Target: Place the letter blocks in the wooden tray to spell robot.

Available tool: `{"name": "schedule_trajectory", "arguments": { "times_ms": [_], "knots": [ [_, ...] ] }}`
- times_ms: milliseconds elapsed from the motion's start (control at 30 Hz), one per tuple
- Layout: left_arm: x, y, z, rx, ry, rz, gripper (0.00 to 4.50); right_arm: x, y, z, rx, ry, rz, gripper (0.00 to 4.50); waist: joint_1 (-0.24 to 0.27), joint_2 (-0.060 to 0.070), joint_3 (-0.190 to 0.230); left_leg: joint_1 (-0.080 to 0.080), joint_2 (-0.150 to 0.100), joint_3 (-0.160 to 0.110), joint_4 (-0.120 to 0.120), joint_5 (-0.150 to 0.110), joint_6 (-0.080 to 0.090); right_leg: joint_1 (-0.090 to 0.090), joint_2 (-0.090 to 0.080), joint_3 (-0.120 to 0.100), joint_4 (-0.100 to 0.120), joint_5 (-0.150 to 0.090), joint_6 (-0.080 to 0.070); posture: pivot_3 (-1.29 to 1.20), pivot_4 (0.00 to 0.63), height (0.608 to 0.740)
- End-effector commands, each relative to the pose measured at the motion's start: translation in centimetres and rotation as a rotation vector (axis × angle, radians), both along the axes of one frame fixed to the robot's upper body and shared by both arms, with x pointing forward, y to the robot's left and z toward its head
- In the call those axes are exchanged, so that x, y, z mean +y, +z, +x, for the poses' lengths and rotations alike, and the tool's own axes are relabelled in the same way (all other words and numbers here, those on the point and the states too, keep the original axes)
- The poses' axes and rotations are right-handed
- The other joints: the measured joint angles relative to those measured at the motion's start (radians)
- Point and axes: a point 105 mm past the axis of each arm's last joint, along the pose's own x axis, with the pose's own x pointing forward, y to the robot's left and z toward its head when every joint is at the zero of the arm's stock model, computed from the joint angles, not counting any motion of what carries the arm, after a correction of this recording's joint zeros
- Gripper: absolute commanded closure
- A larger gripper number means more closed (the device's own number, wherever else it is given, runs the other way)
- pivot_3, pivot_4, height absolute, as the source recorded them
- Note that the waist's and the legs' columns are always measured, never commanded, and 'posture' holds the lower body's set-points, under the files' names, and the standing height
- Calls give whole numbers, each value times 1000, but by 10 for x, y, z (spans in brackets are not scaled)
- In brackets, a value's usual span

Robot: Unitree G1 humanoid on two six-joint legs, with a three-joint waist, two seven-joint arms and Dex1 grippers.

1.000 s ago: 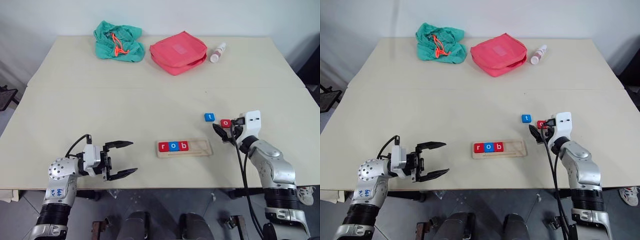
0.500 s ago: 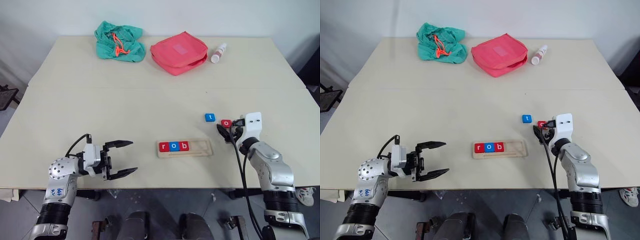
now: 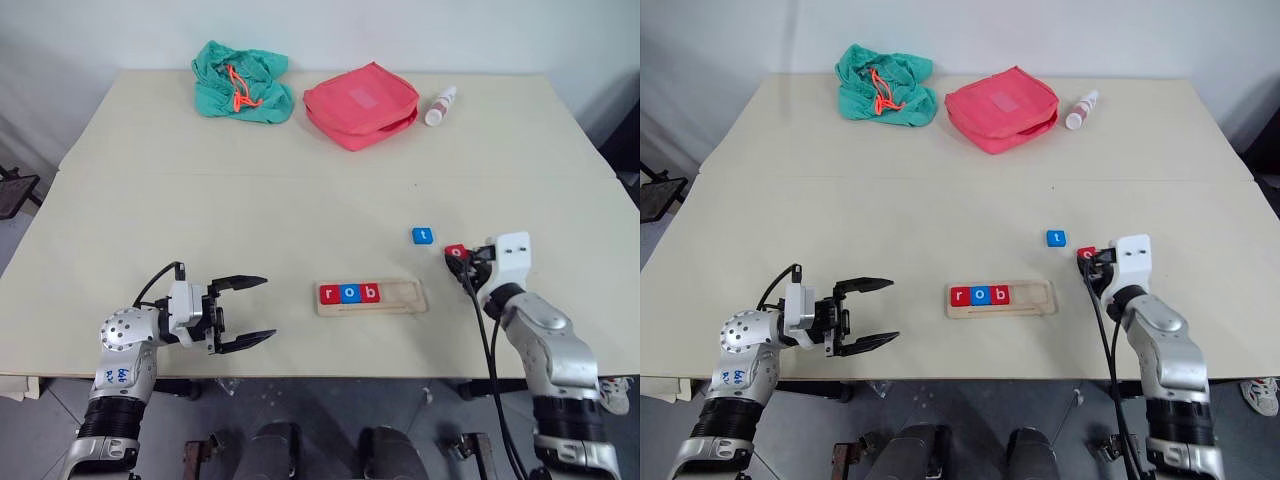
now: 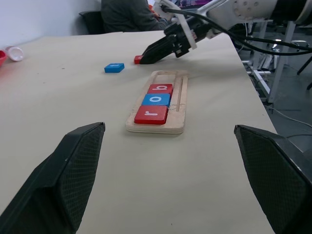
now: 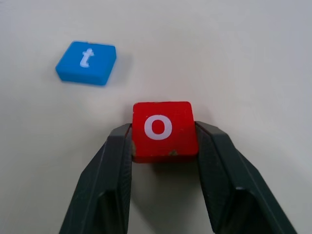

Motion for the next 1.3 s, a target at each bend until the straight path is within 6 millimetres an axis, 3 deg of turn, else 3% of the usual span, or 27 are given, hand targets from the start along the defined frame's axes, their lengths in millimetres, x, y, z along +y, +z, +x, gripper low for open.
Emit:
{"name": "schedule_trajectory", "arguments": {
  "times_ms": [33,233,467,633,933,1067,1300],
  "knots": [
    [2,3,-1,-11,-25,1,0,7,16,-25,-40,6,13,3046,-1,0,0,0,0,0,0,0,0,0,0,0,0,0,0,0,150,740],
    [6,4,0,-5,-51,18,0,14,11,-54,1,-3,4,3046,-4,0,0,1,1,3,0,0,0,0,0,1,-1,0,0,0,150,740],
    [3,7,4,-10,-69,20,0,23,3,-60,18,8,48,3046,-2,0,0,1,0,3,0,0,0,0,0,2,-1,0,0,0,150,740],
    [3,8,3,-11,-70,20,0,18,-2,-59,20,-23,68,3046,-3,0,0,1,0,3,0,0,0,0,0,2,-1,0,0,0,150,740],
    [2,8,-1,-8,-64,17,0,17,2,-57,-23,8,58,35,-4,0,0,1,0,3,0,0,0,0,0,2,0,0,0,0,150,740],
    [2,7,-2,-4,-67,16,0,23,6,-58,-23,111,32,35,-2,0,0,1,0,3,0,0,0,0,0,2,0,0,0,0,150,740],
    [1,4,-6,6,-89,21,0,33,16,-64,39,507,-174,35,-3,0,0,1,1,3,0,0,0,1,0,2,-2,0,0,0,150,740]
  ]
}}
